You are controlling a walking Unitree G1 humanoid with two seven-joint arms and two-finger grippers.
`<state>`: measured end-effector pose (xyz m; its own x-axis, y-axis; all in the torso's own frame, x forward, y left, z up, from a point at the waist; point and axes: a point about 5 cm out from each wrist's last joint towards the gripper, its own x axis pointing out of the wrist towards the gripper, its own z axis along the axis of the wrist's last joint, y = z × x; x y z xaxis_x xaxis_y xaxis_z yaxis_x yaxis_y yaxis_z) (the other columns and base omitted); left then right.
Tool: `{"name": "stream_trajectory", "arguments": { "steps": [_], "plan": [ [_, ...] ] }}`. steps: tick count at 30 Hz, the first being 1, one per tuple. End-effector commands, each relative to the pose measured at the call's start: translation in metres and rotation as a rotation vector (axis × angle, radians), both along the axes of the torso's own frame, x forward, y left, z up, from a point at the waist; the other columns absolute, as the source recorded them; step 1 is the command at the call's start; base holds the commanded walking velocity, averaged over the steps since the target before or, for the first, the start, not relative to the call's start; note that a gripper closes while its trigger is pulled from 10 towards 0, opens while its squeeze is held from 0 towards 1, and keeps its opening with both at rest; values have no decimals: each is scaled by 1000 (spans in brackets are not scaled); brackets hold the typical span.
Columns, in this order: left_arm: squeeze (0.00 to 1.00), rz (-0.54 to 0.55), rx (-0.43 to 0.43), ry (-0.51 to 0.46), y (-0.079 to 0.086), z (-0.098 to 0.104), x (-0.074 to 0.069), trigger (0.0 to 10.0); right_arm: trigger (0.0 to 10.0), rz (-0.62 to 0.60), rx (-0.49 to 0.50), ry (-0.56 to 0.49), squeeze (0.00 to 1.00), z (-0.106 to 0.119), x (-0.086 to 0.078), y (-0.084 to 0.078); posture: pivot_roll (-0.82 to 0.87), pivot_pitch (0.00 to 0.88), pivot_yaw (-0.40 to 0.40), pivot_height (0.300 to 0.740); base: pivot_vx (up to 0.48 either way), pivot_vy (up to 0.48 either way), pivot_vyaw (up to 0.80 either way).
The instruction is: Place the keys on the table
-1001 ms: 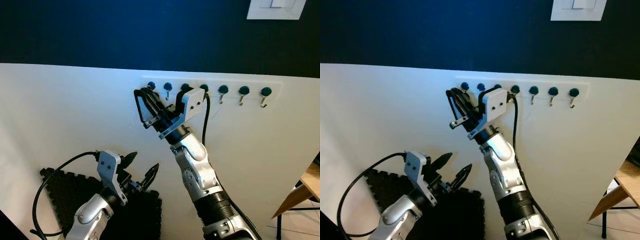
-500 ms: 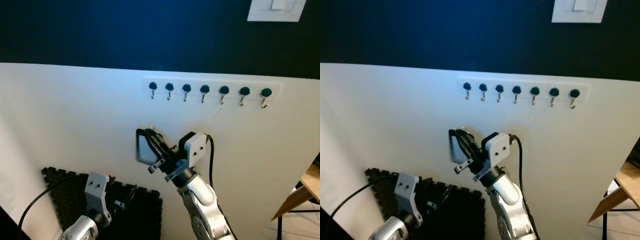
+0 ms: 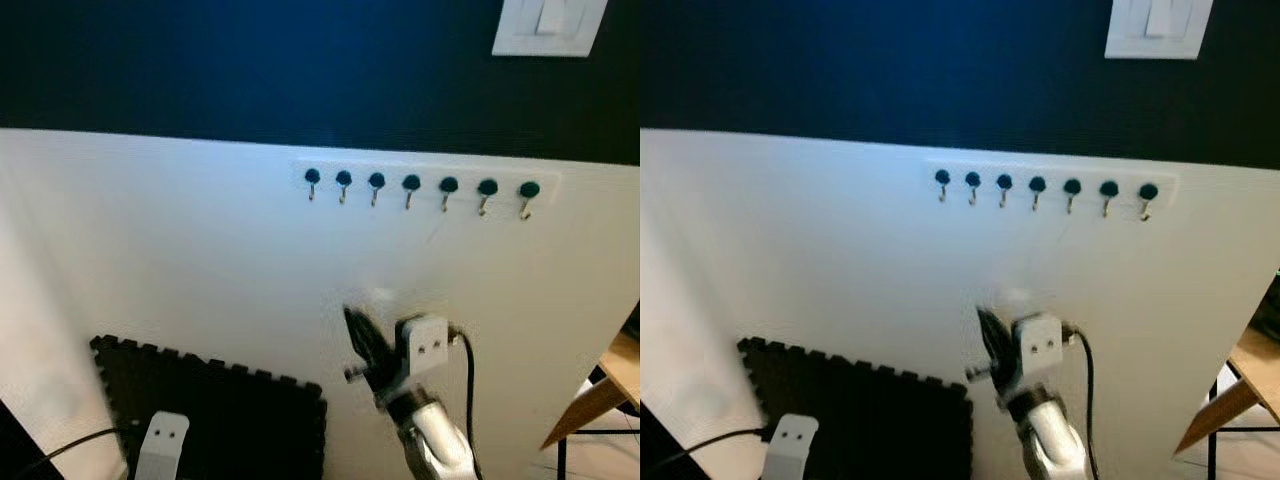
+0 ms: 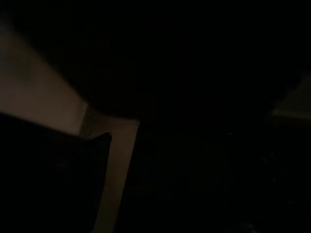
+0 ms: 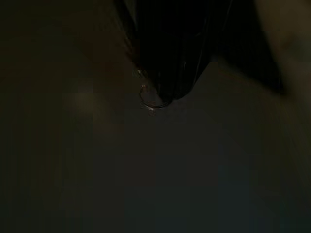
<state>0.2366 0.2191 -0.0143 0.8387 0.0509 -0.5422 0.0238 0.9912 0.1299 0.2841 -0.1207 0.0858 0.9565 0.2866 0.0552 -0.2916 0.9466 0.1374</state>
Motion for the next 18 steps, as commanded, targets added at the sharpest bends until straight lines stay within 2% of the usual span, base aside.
{"name": "stream_trajectory", "arguments": {
  "steps": [1, 4, 5, 6, 7, 8, 9, 10, 11, 13, 18],
  "plan": [
    [0, 22, -2, 26, 3, -4, -3, 10000, 10000, -15, 16, 27, 0, -3, 1, -2, 42, 44, 33, 740, 0, 0, 0],
    [0, -4, 15, 83, -5, -16, -9, 10000, 10000, -68, 9, 348, 0, -63, -18, -22, 40, 42, 34, 740, 0, 0, 0],
    [0, -4, 15, 83, -5, -16, -9, 10000, 10000, -68, 9, 348, 0, -63, -18, -22, 40, 42, 34, 740, 0, 0, 0],
    [0, -5, 24, 125, -7, -25, -15, 10000, 10000, -76, -53, 521, 0, -97, -37, -32, 36, 32, 33, 740, 0, 0, 0],
    [0, -5, 24, 125, -7, -25, -15, 10000, 10000, -76, -53, 521, 0, -97, -37, -32, 36, 32, 33, 740, 0, 0, 0],
    [0, 4, 24, 148, -7, -29, -18, 10000, 10000, -87, -95, 585, 0, -110, -47, -38, 36, 32, 33, 740, 0, 0, 0],
    [0, 4, 24, 148, -7, -29, -18, 10000, 10000, -87, -95, 585, 0, -110, -47, -38, 36, 32, 33, 740, 0, 0, 0],
    [0, 14, 24, 174, -7, -34, -23, 10000, 10000, -102, -121, 654, 0, -124, -59, -45, 34, 21, 26, 740, 0, 0, 0],
    [0, 14, 24, 174, -7, -34, -23, 10000, 10000, -102, -121, 654, 0, -124, -59, -45, 34, 21, 26, 740, 0, 0, 0],
    [0, 27, 13, 238, -6, -44, -35, 10000, 10000, -136, -180, 778, 0, -146, -85, -60, 35, 8, 14, 740, 0, 0, 0],
    [0, 26, 8, 279, -8, -50, -42, 10000, 10000, -161, -205, 843, 0, -156, -99, -69, 35, 0, 4, 740, 0, 0, 0]
  ]
}}
